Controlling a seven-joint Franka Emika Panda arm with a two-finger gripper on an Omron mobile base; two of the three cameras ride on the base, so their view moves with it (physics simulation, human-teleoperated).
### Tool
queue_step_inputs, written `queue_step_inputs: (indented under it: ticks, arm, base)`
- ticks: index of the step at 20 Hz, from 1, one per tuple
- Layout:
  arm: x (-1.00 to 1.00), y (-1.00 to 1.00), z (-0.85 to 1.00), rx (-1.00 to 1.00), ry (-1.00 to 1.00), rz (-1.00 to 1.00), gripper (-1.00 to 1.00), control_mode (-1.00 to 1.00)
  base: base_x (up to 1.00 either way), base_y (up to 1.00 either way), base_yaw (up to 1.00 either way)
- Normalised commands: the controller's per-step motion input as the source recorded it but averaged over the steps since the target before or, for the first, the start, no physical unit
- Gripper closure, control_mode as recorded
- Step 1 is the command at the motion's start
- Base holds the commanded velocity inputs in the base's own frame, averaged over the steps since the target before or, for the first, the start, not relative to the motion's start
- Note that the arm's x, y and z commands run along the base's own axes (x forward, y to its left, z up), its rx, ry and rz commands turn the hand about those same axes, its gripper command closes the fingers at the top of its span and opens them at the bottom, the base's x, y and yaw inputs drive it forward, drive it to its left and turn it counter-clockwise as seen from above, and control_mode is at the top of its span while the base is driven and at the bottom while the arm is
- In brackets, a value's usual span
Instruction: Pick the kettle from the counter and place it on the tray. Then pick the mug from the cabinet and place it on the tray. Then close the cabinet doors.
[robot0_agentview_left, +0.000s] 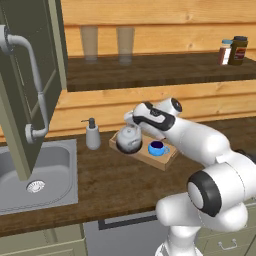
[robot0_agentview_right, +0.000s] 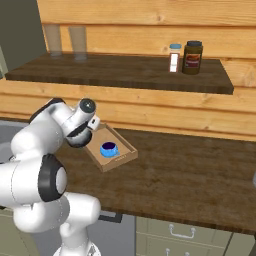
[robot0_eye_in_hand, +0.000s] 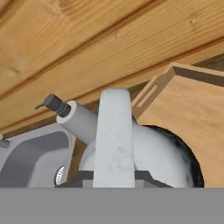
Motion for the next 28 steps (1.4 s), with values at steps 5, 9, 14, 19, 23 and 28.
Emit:
queue_step_inputs:
  ticks: [5,9,14,19,23,28]
  arm:
    - [0.22,-0.15,0.00,0.00,-0.13,-0.14,1.00,-1.00]
    - [0.26,-0.20,0.00,0.00,0.00,-0.13,1.00,-1.00]
    - [0.30,-0.26,0.00,0.00,0.00,-0.06,1.00,-1.00]
    - [0.33,-0.27,0.00,0.00,0.00,-0.03,1.00,-1.00]
    - [0.28,-0.23,-0.01,0.00,0.00,-0.01,1.00,-1.00]
    - [0.28,-0.04,-0.08,0.00,0.00,0.00,1.00,-1.00]
  base:
    - [0.00,0.00,0.00]
    - [0.00,0.00,0.00]
    - [0.00,0.00,0.00]
    - [0.00,0.00,0.00]
    - [0.00,0.00,0.00]
    - [0.00,0.00,0.00]
